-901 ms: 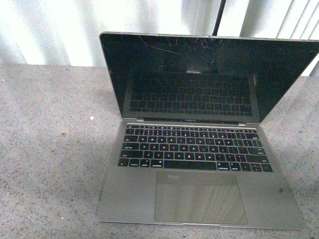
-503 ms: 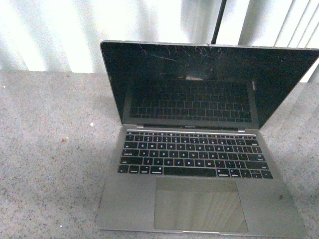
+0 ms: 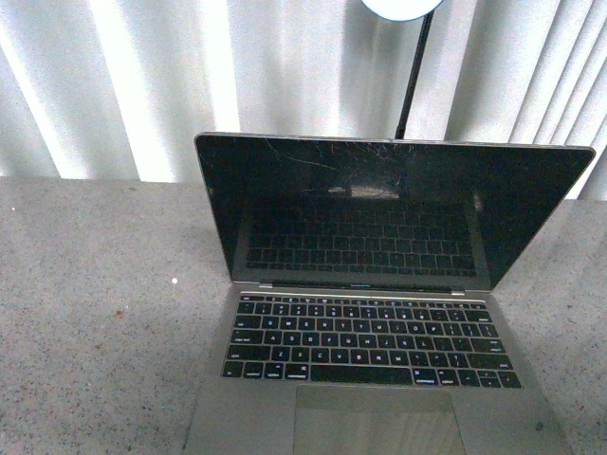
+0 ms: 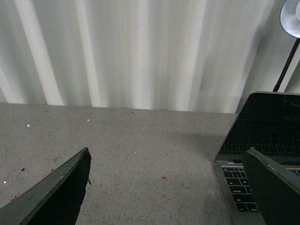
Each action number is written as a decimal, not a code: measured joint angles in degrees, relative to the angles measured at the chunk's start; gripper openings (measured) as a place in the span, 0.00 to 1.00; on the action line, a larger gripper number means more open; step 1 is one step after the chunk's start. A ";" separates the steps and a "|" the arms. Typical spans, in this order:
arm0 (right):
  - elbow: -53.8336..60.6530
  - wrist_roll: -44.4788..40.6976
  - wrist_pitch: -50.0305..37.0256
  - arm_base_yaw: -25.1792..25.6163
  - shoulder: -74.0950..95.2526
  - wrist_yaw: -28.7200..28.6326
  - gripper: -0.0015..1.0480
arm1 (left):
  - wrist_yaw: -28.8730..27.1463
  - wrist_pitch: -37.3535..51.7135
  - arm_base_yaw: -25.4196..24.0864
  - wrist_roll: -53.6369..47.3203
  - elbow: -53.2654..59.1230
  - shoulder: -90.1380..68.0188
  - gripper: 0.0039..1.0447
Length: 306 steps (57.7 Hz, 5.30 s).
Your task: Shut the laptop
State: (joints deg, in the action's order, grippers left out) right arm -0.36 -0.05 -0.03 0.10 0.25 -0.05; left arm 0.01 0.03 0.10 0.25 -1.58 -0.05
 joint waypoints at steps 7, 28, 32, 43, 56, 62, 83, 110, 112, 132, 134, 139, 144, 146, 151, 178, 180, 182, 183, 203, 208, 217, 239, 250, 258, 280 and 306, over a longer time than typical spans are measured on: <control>-0.39 0.37 1.33 0.00 0.70 -1.33 0.93 | -5.44 -4.15 1.81 2.93 -1.42 -2.40 0.94; -19.58 -19.12 -31.12 7.10 57.51 -18.95 0.93 | -3.78 36.26 16.09 7.17 -27.78 -67.60 0.94; -23.85 -22.93 -30.05 6.95 63.56 -21.77 0.93 | -2.89 38.95 17.49 3.37 -32.13 -75.25 0.94; -32.35 -28.87 -30.82 6.71 74.01 -30.25 0.93 | -3.32 36.79 22.05 -7.74 -43.17 -83.89 0.94; -41.66 -34.45 -27.93 5.42 81.09 -29.86 0.93 | -6.45 33.97 24.24 -17.75 -51.28 -90.90 0.94; -45.51 -36.00 -27.06 4.04 84.02 -30.03 0.72 | -7.82 30.14 23.82 -21.31 -56.72 -95.76 0.94; -50.69 -44.89 -22.05 -0.50 89.99 -30.77 0.10 | -7.76 21.38 23.65 -27.63 -63.78 -99.06 0.42; -56.11 -49.24 -13.75 -3.04 93.00 -32.35 0.03 | -6.60 8.37 24.68 -31.91 -66.38 -100.65 0.03; -56.26 -49.46 -13.25 -3.17 93.04 -32.44 0.03 | -6.54 8.04 24.74 -32.00 -66.42 -100.67 0.03; -56.37 -52.59 -11.26 -3.50 94.79 -32.35 0.03 | -5.77 4.85 25.07 -32.54 -67.32 -101.29 0.03; -56.37 -52.78 -11.19 -3.41 94.90 -32.37 0.03 | -5.79 4.79 25.09 -32.57 -67.32 -101.29 0.03; -56.37 -53.33 -10.49 -3.28 94.90 -32.46 0.03 | -5.73 4.35 25.22 -32.57 -67.23 -101.29 0.03; -56.37 -53.94 -9.66 -3.19 94.90 -32.44 0.03 | -5.51 3.50 25.40 -32.63 -67.19 -101.29 0.03; -56.37 -54.21 -9.46 -3.19 94.90 -32.46 0.03 | -5.60 2.99 25.42 -32.74 -67.19 -101.29 0.03; -56.37 -54.66 -9.31 -3.17 94.90 -32.46 0.03 | -5.90 1.79 25.44 -33.24 -67.19 -101.26 0.03; -54.12 -58.60 -3.96 -3.26 93.48 -33.44 0.03 | -5.49 0.13 25.40 -33.68 -66.69 -101.18 0.03; -53.99 -58.77 -3.82 -3.30 93.42 -33.40 0.03 | -5.20 -0.31 25.40 -33.68 -66.64 -101.15 0.03; -53.83 -58.95 -3.54 -3.39 93.37 -33.38 0.03 | -4.83 -0.72 25.40 -33.68 -66.45 -101.04 0.03; -53.79 -59.04 -3.50 -3.41 93.37 -33.35 0.03 | -4.68 -0.85 25.40 -33.68 -66.42 -101.02 0.03; -52.96 -60.57 -1.57 -4.63 93.15 -32.63 0.03 | -3.30 -2.25 25.24 -33.14 -63.52 -99.32 0.03; -52.72 -61.07 -0.42 -5.22 93.04 -32.54 0.03 | -3.19 -2.34 25.27 -32.96 -62.29 -98.42 0.03; -52.06 -61.33 -0.31 -5.84 92.94 -32.50 0.03 | -3.17 -2.25 25.42 -32.61 -60.70 -97.44 0.03; -49.68 -62.69 -0.31 -6.08 92.94 -31.91 0.03 | -2.64 -1.11 26.27 -30.14 -57.29 -96.94 0.03; -48.28 -63.23 0.22 -6.10 92.94 -31.98 0.03 | -1.90 -0.76 26.97 -29.29 -56.26 -96.91 0.03; -47.15 -64.00 0.66 -6.14 92.94 -31.93 0.03 | -1.49 -0.70 27.30 -28.52 -55.89 -96.91 0.03; -45.81 -64.92 0.92 -6.14 92.94 -31.93 0.03 | -1.22 0.87 28.30 -27.23 -53.40 -96.94 0.03; -45.24 -65.77 0.94 -6.14 93.11 -31.71 0.03 | -0.37 2.51 28.57 -26.01 -51.71 -97.77 0.03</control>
State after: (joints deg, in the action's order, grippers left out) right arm -45.60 -65.82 0.91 -6.04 93.36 -31.77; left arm -0.36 2.55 28.67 -25.76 -53.30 -97.82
